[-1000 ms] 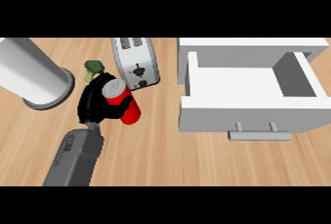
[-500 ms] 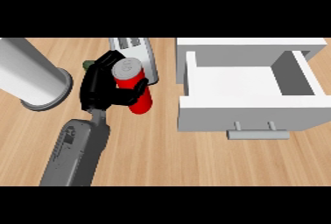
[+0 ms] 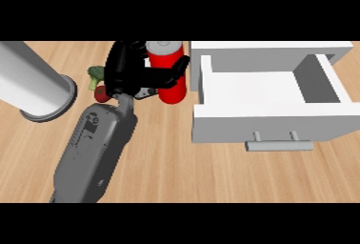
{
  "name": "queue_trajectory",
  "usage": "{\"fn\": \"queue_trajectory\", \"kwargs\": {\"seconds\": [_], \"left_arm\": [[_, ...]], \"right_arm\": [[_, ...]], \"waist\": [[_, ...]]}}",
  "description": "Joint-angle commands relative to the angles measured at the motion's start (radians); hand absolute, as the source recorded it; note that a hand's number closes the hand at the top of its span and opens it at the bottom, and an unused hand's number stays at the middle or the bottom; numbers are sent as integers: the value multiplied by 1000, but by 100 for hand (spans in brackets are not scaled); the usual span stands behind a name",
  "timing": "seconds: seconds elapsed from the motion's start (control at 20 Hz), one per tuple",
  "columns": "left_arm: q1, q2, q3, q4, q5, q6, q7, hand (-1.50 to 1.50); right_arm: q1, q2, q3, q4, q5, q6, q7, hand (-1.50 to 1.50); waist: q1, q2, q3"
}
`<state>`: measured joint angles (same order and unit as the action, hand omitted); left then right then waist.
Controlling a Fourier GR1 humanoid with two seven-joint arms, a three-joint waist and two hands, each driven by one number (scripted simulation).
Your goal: Pick up the can, place it into the drawer and close the drawer
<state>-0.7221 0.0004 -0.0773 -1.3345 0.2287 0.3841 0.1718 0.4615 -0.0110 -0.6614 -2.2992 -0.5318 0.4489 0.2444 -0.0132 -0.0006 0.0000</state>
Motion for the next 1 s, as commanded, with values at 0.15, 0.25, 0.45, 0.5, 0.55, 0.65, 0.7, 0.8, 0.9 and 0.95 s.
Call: {"fn": "queue_trajectory", "kwargs": {"seconds": [0.15,0.25,0.45,0.5,0.55,0.65,0.7,0.8,0.9,0.95], "left_arm": [[-229,3,39,175,1,48,33,150],[-262,0,12,208,19,89,3,150],[-290,0,-106,252,105,188,-47,150],[-337,0,-100,311,118,200,-55,150],[-388,0,-38,307,80,171,7,150],[-464,0,-56,426,117,176,-38,150],[-403,0,-127,401,158,215,-90,150],[-502,0,-36,475,127,160,-71,150],[-507,0,-103,494,205,186,-73,150],[-560,0,-92,580,217,217,-116,150]], "right_arm": [[15,-10,-36,59,-35,56,-56,-150],[-44,-42,-12,29,-15,-6,20,-150],[23,10,5,-29,-24,14,11,-150],[-47,2,1,47,39,13,-24,-150],[10,10,34,-11,-15,-16,-7,-150],[-48,0,33,-18,27,-27,40,-150],[-19,10,26,-21,18,-22,15,-150],[-80,-42,-5,50,14,-4,5,-150],[-69,9,31,11,41,-14,19,-150],[-52,-34,-15,13,-26,1,22,-150]], "waist": [[-6,1,1],[-3,3,0],[-15,2,0],[-14,4,1],[-11,2,1],[-20,8,0],[-20,5,0],[-13,6,1],[-19,6,1],[-42,10,1]]}}
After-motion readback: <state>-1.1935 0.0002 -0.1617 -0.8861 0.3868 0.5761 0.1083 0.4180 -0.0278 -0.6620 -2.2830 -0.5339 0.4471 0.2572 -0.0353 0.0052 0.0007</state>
